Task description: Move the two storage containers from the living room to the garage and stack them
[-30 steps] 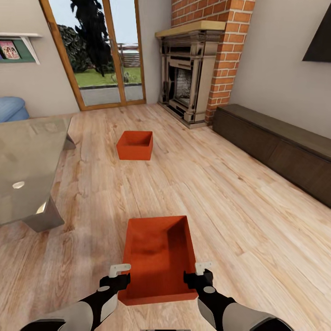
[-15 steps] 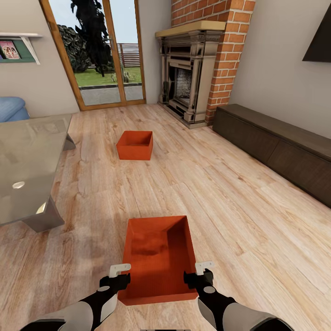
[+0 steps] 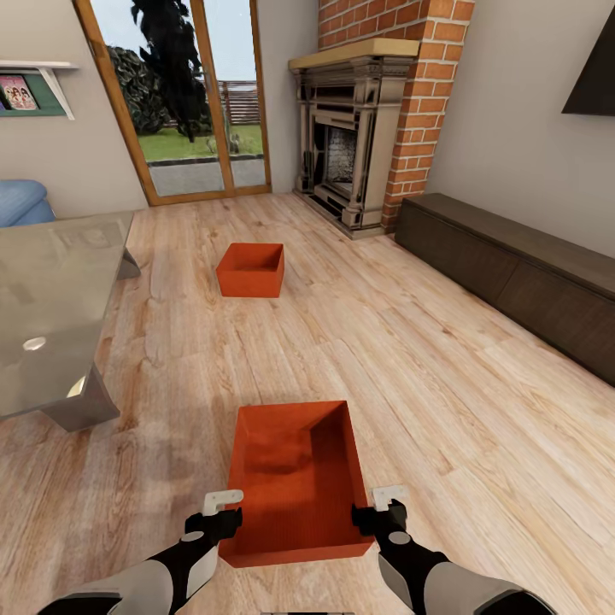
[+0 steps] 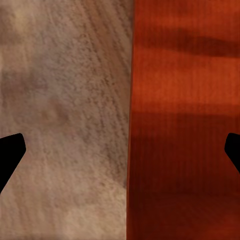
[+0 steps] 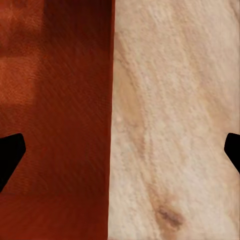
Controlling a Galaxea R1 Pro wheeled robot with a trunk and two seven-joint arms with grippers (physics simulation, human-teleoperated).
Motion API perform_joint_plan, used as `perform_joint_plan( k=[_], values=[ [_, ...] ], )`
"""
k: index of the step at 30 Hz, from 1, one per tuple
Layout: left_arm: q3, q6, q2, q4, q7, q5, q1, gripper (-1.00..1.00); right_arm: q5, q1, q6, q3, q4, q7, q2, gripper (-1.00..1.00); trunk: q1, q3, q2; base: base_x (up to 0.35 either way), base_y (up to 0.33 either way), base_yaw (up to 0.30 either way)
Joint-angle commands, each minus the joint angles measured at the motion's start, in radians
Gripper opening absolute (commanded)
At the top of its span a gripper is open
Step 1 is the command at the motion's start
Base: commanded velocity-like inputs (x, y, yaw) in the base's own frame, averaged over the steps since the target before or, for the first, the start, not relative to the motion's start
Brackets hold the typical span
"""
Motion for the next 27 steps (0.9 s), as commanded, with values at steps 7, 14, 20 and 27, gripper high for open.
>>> perform_joint_plan(
  k=[7,14,20,27],
  values=[
    [0.002,-0.004,0.0,0.001,0.001,0.004,-0.001,1.0,-0.012,-0.001,-0.004,0.007,0.001,-0.002,0.001,1.0,0.0,-0.001,0.0,0.0,0.0,0.0],
    [0.003,-0.004,0.0,0.001,0.001,0.004,-0.001,1.0,-0.014,-0.001,-0.004,0.007,0.001,-0.002,0.004,1.0,0.0,-0.001,0.0,0.0,0.0,0.0],
    [0.003,-0.004,0.0,0.001,0.001,0.004,-0.001,1.0,-0.017,-0.001,-0.004,0.003,0.001,-0.002,0.006,1.0,0.0,-0.001,0.0,0.0,0.0,0.0],
    [0.002,-0.004,0.0,0.001,0.001,0.004,-0.001,1.0,-0.017,-0.001,-0.004,0.001,0.001,-0.003,0.009,1.0,0.0,-0.001,0.0,0.0,0.0,0.0]
  ],
)
